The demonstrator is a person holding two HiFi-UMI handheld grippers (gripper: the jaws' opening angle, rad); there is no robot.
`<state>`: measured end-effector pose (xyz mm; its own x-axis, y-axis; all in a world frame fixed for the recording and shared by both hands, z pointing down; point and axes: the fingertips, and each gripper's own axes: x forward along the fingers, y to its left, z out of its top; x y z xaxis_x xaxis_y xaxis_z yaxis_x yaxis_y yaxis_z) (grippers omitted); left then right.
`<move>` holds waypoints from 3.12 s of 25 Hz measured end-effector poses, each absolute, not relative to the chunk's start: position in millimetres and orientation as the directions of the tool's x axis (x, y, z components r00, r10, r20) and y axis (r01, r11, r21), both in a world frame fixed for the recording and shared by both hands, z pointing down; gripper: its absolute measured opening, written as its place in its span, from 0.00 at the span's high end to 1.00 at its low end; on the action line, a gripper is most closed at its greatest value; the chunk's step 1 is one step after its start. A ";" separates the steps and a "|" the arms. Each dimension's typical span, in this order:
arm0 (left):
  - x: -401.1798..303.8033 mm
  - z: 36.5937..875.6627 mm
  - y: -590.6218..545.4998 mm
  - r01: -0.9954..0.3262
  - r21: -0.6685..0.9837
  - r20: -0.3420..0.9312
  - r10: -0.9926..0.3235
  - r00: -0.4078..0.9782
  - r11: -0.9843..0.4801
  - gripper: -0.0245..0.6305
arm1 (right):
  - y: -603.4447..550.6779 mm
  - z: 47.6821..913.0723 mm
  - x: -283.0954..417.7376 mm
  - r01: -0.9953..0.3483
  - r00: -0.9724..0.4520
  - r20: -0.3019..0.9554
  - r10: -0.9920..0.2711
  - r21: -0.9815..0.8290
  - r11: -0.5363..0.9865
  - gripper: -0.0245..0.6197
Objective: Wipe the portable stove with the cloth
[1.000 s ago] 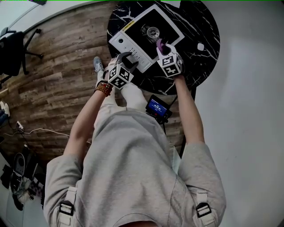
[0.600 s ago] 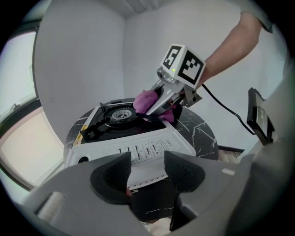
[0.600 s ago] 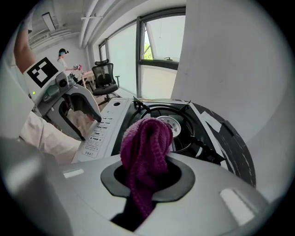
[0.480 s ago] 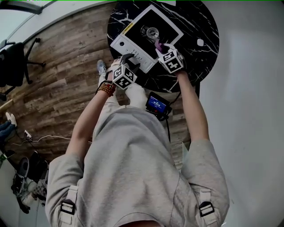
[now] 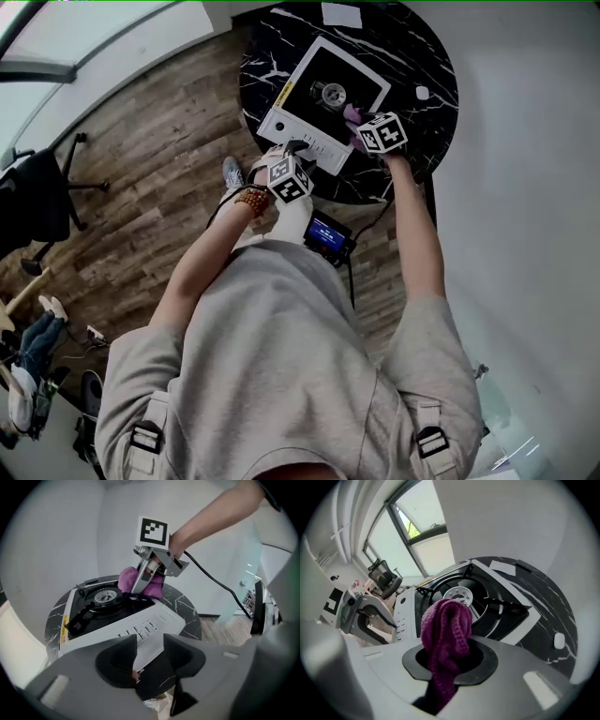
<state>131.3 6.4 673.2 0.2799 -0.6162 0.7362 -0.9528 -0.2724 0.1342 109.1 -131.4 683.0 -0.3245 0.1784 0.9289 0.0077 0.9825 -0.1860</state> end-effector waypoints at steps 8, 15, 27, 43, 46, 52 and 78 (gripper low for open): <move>90.8 660.0 12.1 -0.905 0.160 0.679 -0.622 0.390 -0.393 0.68 | -146.6 645.9 127.6 -0.453 -0.615 0.776 -0.137 -0.206 0.867 0.81; 8.6 651.1 -5.2 -0.875 0.053 0.660 -0.641 0.392 -0.481 0.63 | -102.0 616.0 130.7 -0.524 -0.679 0.676 -0.286 -0.174 0.834 0.81; 16.6 681.5 -15.1 -0.584 0.120 0.733 -0.325 0.598 -0.803 0.60 | -95.4 672.1 102.9 -0.720 -0.403 0.832 -0.381 -0.031 0.693 0.82; 13.8 683.6 -3.2 -0.359 0.159 0.692 -0.156 0.705 -0.920 0.60 | -83.6 685.2 78.2 -0.828 -0.315 0.887 -0.337 -0.083 0.554 0.82; 13.6 682.4 -2.3 -0.346 0.161 0.683 -0.148 0.715 -0.925 0.60 | -79.5 684.8 74.4 -0.840 -0.350 0.880 -0.320 -0.144 0.523 0.82; 13.5 679.8 -2.7 -0.331 0.178 0.671 -0.131 0.730 -0.927 0.61 | -71.3 683.8 59.8 -0.837 -0.434 0.858 -0.276 -0.271 0.475 0.82; 1.6 638.1 -12.9 -0.232 0.138 0.517 -0.130 0.846 -0.963 0.54 | -44.4 591.9 1.8 -0.449 -0.891 0.371 -0.263 -0.806 0.386 0.82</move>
